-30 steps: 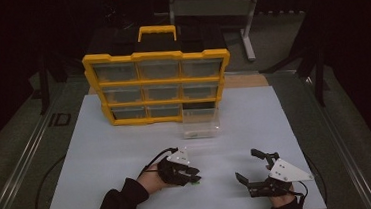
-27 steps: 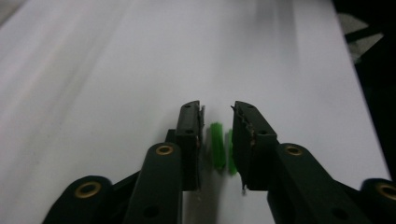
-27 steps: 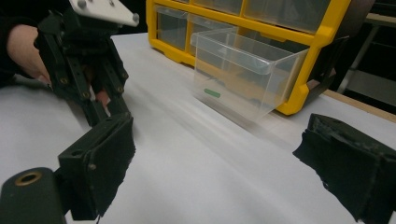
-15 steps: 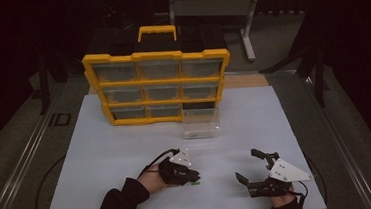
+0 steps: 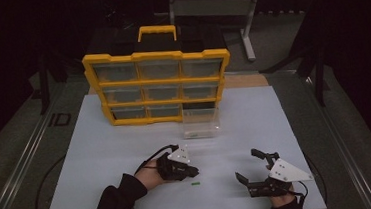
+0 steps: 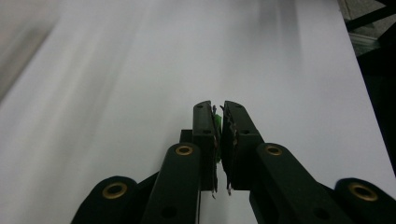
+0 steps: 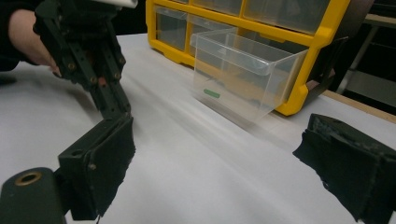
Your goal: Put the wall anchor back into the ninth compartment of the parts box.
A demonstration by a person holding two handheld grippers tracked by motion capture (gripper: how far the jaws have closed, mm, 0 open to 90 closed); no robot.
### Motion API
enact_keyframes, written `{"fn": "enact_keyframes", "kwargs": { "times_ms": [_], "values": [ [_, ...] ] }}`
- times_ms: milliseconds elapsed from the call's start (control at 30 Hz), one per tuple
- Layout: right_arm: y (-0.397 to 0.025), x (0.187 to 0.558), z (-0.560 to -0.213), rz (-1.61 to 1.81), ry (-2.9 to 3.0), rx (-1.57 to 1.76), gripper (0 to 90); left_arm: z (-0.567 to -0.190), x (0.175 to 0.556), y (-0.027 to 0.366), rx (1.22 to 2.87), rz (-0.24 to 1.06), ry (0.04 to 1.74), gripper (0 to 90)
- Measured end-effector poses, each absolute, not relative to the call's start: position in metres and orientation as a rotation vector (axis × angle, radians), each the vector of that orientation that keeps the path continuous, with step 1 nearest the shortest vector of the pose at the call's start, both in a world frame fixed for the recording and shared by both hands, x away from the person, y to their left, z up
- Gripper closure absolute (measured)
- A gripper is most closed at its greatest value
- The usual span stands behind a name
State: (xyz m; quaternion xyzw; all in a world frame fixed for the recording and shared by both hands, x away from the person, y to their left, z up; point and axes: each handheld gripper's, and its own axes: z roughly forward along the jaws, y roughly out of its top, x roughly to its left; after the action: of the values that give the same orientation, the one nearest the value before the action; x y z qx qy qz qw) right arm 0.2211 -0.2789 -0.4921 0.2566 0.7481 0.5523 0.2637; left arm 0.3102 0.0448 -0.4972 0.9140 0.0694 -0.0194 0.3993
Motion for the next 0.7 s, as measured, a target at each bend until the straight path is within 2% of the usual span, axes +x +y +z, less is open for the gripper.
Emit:
{"fn": "enact_keyframes", "kwargs": {
  "times_ms": [700],
  "values": [
    [-0.280, 0.221, -0.492, 1.501, 2.017, 0.694, 9.1, -0.413, 0.363, 0.050, 2.232, 0.071, 0.139, 85.0]
  ]
}}
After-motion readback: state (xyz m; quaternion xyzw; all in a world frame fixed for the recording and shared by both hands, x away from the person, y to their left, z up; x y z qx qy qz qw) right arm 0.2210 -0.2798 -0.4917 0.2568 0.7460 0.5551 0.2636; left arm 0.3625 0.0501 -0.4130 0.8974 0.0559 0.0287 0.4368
